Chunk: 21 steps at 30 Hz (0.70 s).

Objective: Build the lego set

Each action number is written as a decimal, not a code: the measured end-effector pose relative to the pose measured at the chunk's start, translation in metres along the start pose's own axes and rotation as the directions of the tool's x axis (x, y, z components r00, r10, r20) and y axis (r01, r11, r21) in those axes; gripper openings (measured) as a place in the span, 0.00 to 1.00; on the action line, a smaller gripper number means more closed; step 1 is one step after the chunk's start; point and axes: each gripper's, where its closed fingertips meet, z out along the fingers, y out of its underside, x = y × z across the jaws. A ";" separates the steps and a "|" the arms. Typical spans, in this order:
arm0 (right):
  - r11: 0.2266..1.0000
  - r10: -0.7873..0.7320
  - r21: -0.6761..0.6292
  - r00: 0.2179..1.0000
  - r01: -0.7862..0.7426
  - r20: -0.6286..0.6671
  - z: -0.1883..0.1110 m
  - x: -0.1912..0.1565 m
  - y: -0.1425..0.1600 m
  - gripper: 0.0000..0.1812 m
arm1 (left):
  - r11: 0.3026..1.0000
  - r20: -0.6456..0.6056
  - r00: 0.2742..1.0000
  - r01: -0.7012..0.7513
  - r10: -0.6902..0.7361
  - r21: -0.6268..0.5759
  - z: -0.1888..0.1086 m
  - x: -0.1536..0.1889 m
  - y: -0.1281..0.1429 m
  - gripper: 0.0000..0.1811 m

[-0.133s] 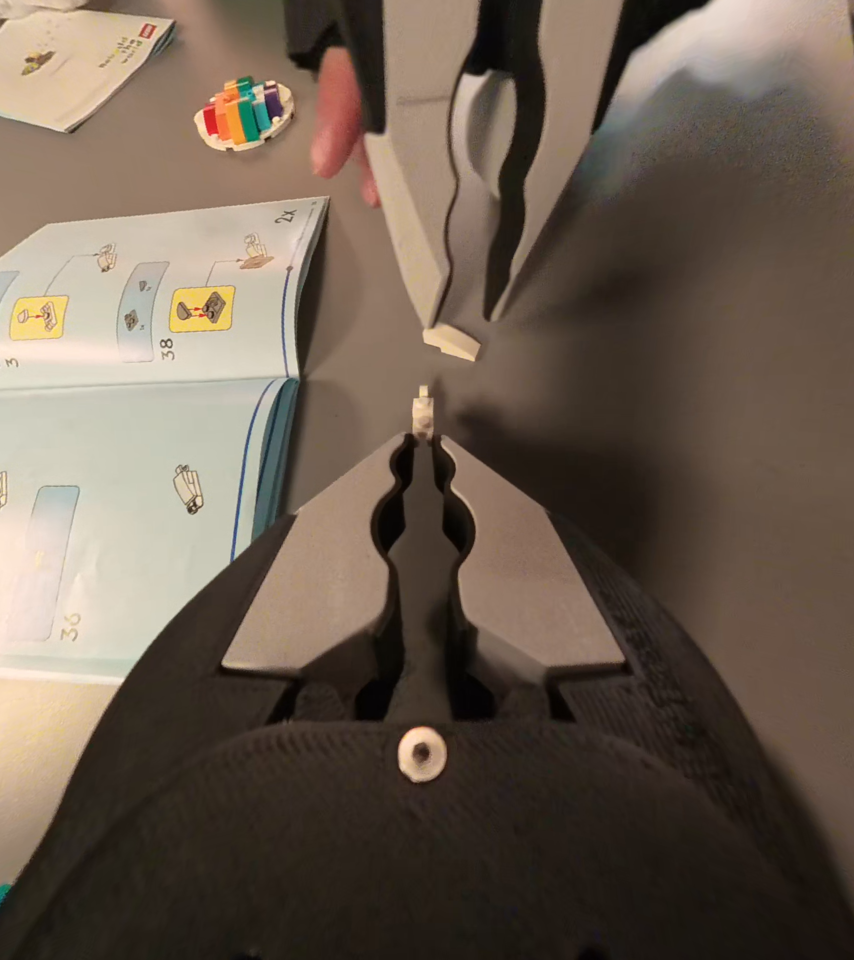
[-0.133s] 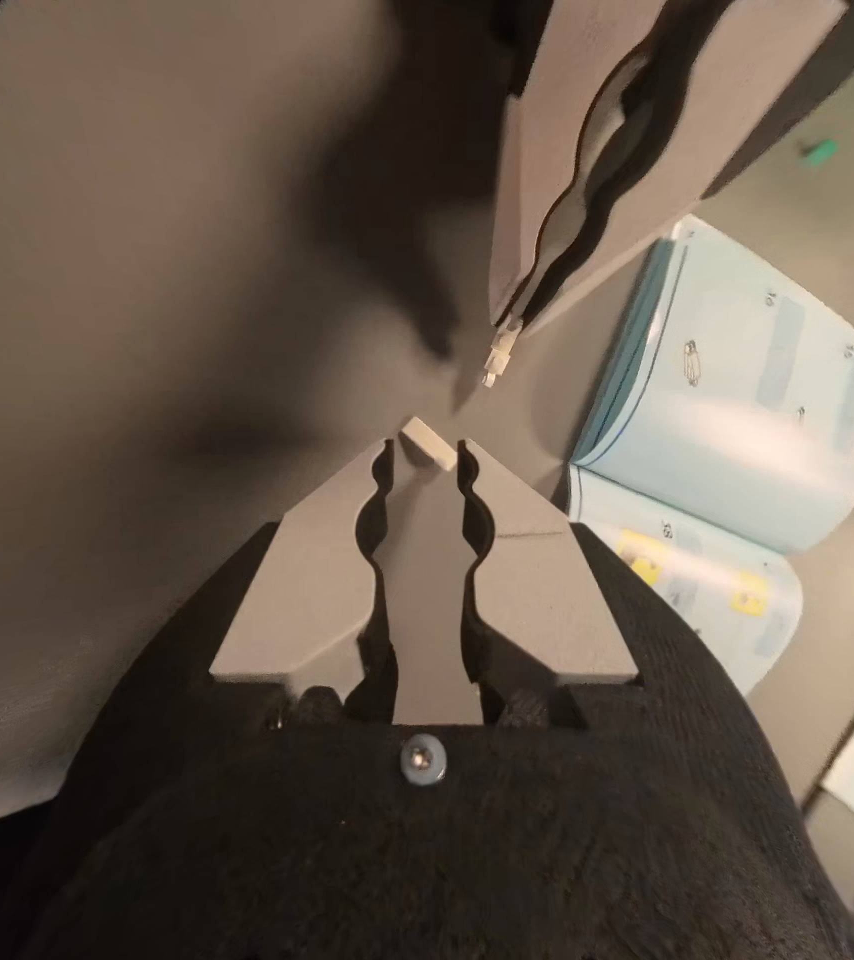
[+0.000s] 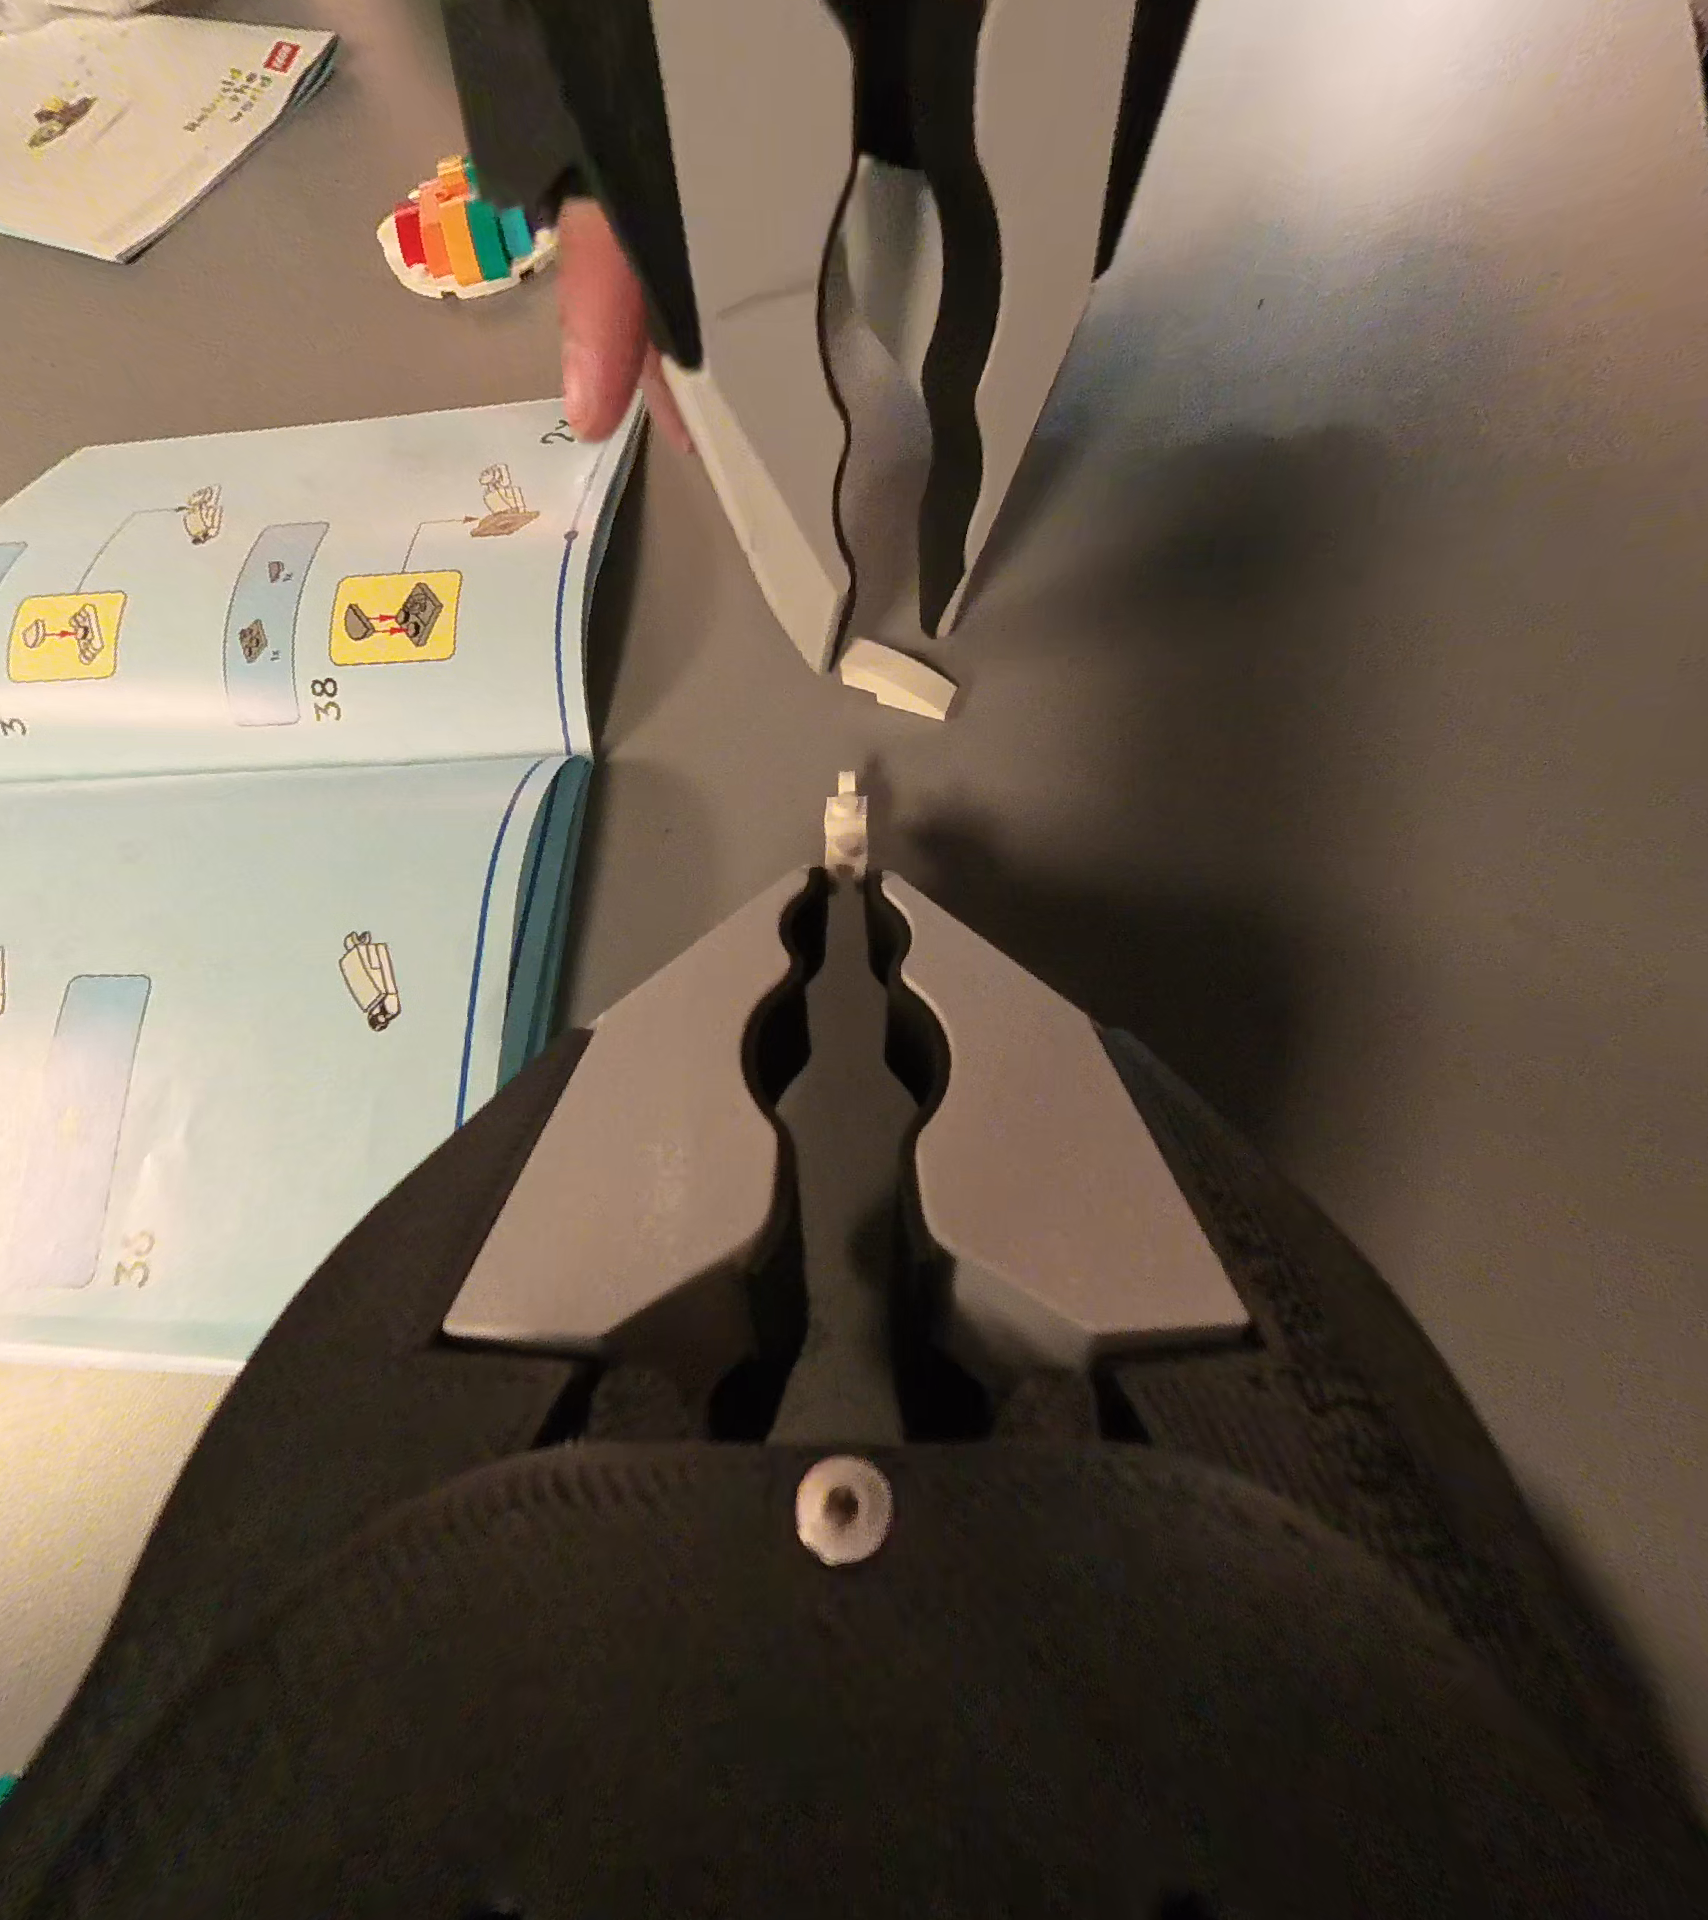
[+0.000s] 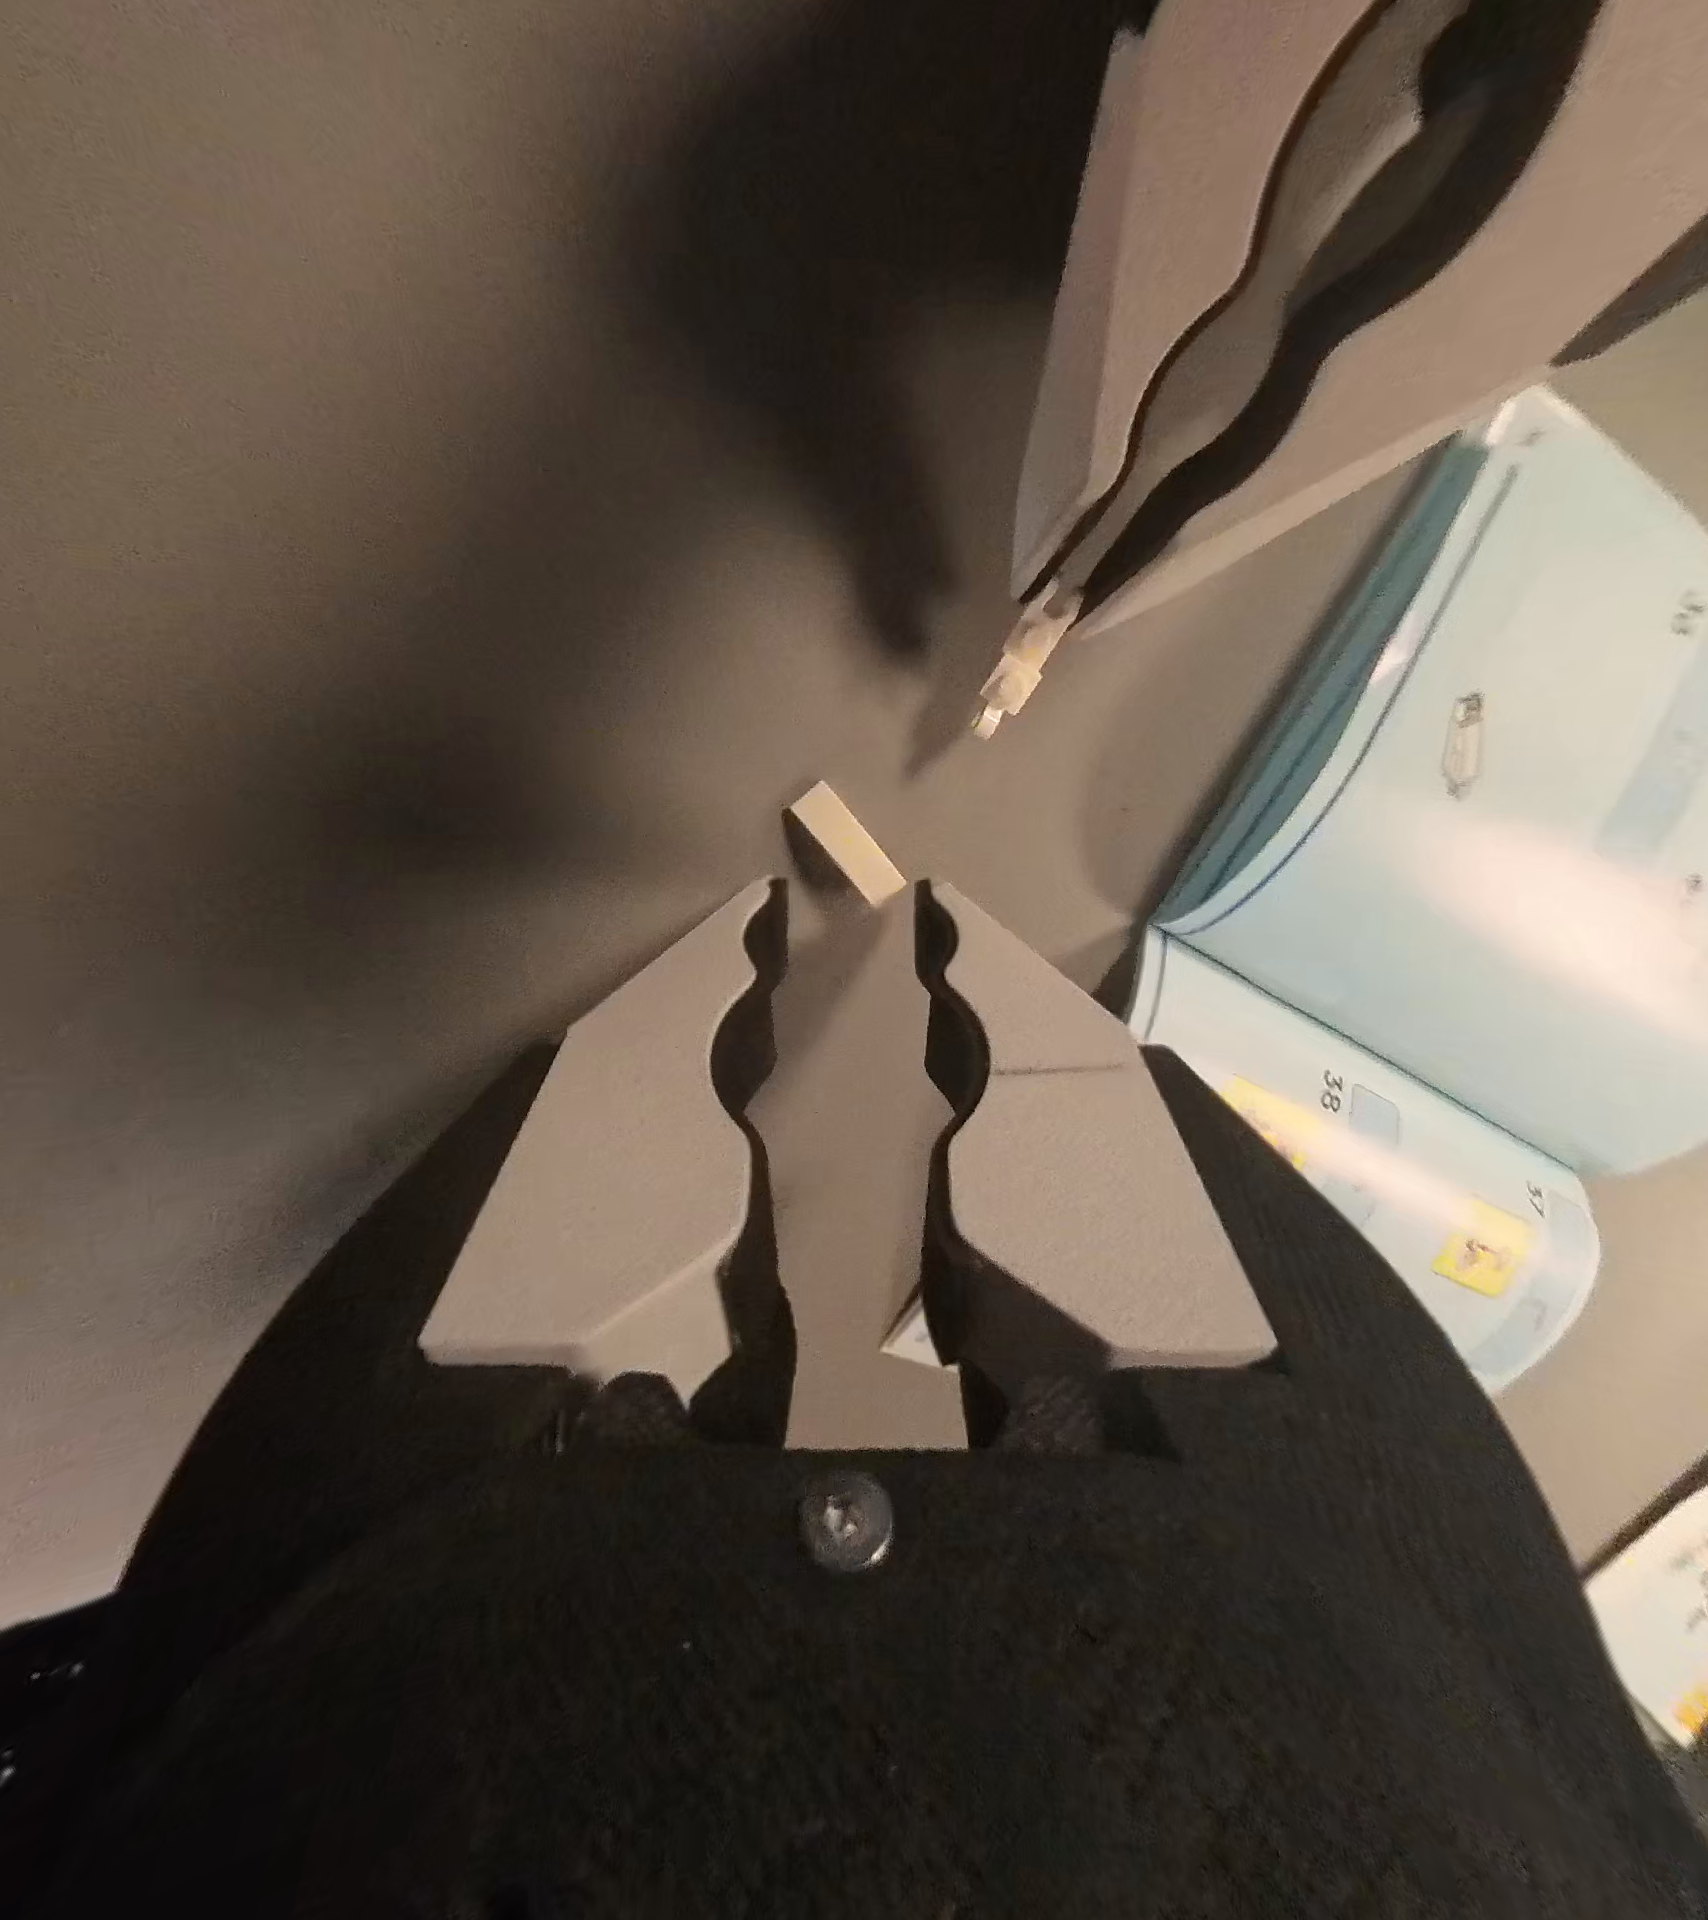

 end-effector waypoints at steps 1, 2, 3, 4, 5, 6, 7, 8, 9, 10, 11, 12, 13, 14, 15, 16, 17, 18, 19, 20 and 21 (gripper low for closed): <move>1.000 -0.007 -0.005 1.000 0.007 0.021 0.002 0.000 0.001 0.13 | 1.000 -0.001 1.000 0.000 0.000 0.001 0.000 0.000 0.000 0.04; 1.000 -0.010 0.000 0.999 0.010 0.032 0.002 0.001 0.000 0.12 | 1.000 -0.001 1.000 0.001 -0.001 0.002 0.000 0.000 0.000 0.04; 1.000 -0.011 -0.008 0.999 0.012 0.030 0.003 0.003 0.001 0.10 | 1.000 -0.002 1.000 0.002 -0.002 0.002 0.000 0.000 0.000 0.04; 1.000 -0.017 -0.025 1.000 0.017 0.013 0.004 0.008 0.003 0.07 | 1.000 -0.004 1.000 0.002 -0.002 0.002 0.000 0.000 0.000 0.04; 0.999 -0.024 -0.033 1.000 0.024 0.002 0.004 0.010 0.004 0.05 | 1.000 -0.004 1.000 0.003 -0.003 0.002 0.000 0.000 0.000 0.04; 0.999 -0.020 -0.025 1.000 0.020 0.006 0.004 0.010 0.003 0.03 | 1.000 -0.006 1.000 0.004 -0.004 0.002 0.000 0.000 0.000 0.04; 1.000 -0.002 -0.012 1.000 0.003 0.018 0.004 0.009 0.001 0.00 | 1.000 -0.006 1.000 0.005 -0.005 0.002 0.000 0.000 0.000 0.04; 1.000 0.017 0.002 0.999 -0.017 0.037 0.003 0.007 -0.001 0.00 | 1.000 -0.007 1.000 0.005 -0.005 0.003 0.000 0.000 0.000 0.04; 0.999 0.033 0.011 0.998 -0.034 0.051 0.001 0.006 -0.002 0.00 | 1.000 -0.006 1.000 0.005 -0.005 0.004 0.000 0.000 0.000 0.04; 0.999 0.042 0.013 0.998 -0.043 0.054 -0.001 0.005 -0.002 0.00 | 1.000 -0.007 1.000 0.004 -0.004 0.003 0.000 0.000 0.000 0.04; 0.999 0.040 0.006 0.998 -0.041 0.039 -0.004 0.007 0.000 0.00 | 1.000 -0.007 1.000 0.002 -0.002 0.002 0.000 0.001 0.000 0.04; 1.000 0.029 -0.008 0.999 -0.029 0.025 -0.006 0.008 0.002 0.03 | 1.000 -0.007 1.000 0.001 -0.001 0.002 0.000 0.001 0.000 0.04; 1.000 0.018 -0.017 1.000 -0.018 0.020 -0.009 0.007 0.002 0.06 | 1.000 -0.006 1.000 0.000 0.000 0.001 0.000 0.001 0.000 0.04; 1.000 0.007 -0.010 1.000 -0.007 0.017 -0.010 0.006 0.000 0.10 | 1.000 -0.007 1.000 0.000 0.000 0.001 0.000 0.001 0.000 0.04; 1.000 -0.018 0.006 1.000 0.018 0.018 -0.010 0.003 -0.005 0.14 | 1.000 -0.007 1.000 0.001 -0.001 0.001 0.000 0.001 0.000 0.04; 0.998 -0.058 0.012 0.998 0.058 0.014 -0.009 0.000 -0.010 0.15 | 1.000 -0.007 1.000 0.001 -0.001 0.001 0.000 0.001 0.000 0.04; 0.994 -0.110 0.001 0.994 0.110 0.008 -0.007 -0.003 -0.012 0.15 | 1.000 -0.008 1.000 0.002 -0.002 0.001 0.000 0.001 0.000 0.04; 0.985 -0.169 -0.022 0.986 0.169 -0.005 -0.005 -0.005 -0.014 0.16 | 1.000 -0.008 1.000 0.001 -0.001 0.001 0.000 0.001 0.000 0.04; 0.973 -0.228 -0.047 0.973 0.227 -0.017 -0.004 -0.006 -0.015 0.16 | 1.000 -0.008 1.000 0.001 -0.001 0.001 0.000 0.001 0.000 0.04; 0.958 -0.281 -0.068 0.960 0.279 -0.021 -0.002 -0.007 -0.017 0.16 | 1.000 -0.009 1.000 0.000 0.000 -0.001 0.000 0.001 0.000 0.04; 0.942 -0.326 -0.093 0.945 0.323 -0.015 -0.001 -0.008 -0.017 0.17 | 1.000 -0.009 1.000 0.000 0.000 -0.001 0.000 0.001 0.001 0.04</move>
